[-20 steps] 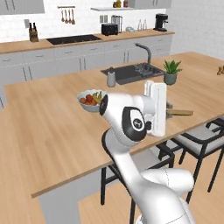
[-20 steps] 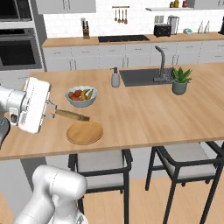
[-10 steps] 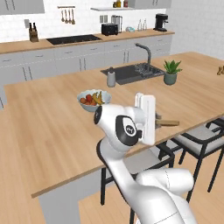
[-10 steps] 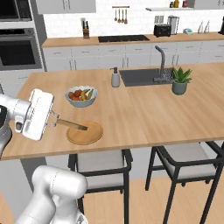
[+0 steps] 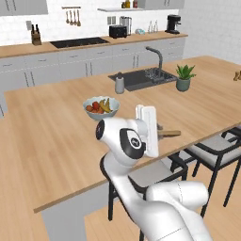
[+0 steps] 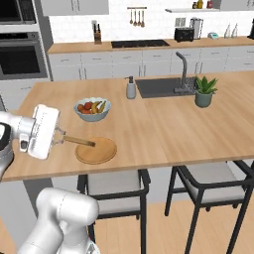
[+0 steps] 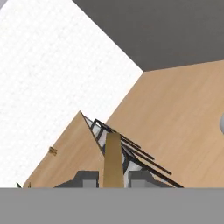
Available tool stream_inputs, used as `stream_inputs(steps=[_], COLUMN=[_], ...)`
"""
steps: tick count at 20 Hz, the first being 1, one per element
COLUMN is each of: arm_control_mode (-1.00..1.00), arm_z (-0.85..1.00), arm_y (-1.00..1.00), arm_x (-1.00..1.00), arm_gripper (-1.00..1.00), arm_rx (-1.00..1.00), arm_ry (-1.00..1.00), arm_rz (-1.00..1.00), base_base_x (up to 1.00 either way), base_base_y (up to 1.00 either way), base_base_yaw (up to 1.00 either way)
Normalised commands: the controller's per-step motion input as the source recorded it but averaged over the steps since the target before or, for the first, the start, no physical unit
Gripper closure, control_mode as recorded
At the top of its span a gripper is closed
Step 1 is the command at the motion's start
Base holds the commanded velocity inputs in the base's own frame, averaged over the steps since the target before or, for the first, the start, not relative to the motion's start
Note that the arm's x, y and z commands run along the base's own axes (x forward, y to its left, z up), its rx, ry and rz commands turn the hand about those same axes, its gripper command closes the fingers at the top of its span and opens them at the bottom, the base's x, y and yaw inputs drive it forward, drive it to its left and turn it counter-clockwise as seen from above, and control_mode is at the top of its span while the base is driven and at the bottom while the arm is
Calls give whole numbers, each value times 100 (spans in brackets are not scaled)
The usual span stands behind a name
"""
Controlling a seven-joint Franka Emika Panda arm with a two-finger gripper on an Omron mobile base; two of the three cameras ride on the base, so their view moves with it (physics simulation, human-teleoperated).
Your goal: Start the toaster. Once the lever pops up, take the bread to the plate on the dining counter.
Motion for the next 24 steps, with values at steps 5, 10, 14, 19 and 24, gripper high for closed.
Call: stream_inputs(steps=[5, 10, 14, 19, 24], arm_control_mode=[-100, -100, -100, -100, -100], arm_z=[-40, -34, -42, -54, -44], arm_y=[36, 30, 19, 2, 7], arm_x=[74, 87, 60, 39, 57], arm_gripper=[100, 100, 100, 100, 100], arm_rx=[0, 0, 0, 1, 0], arm_ry=[-3, -5, -7, -9, -13], arm_rz=[-2, -3, -3, -1, 0], base_base_x=[0, 0, 0, 0, 0], base_base_y=[0, 0, 0, 0, 0], base_base_yaw=[0, 0, 0, 0, 0])
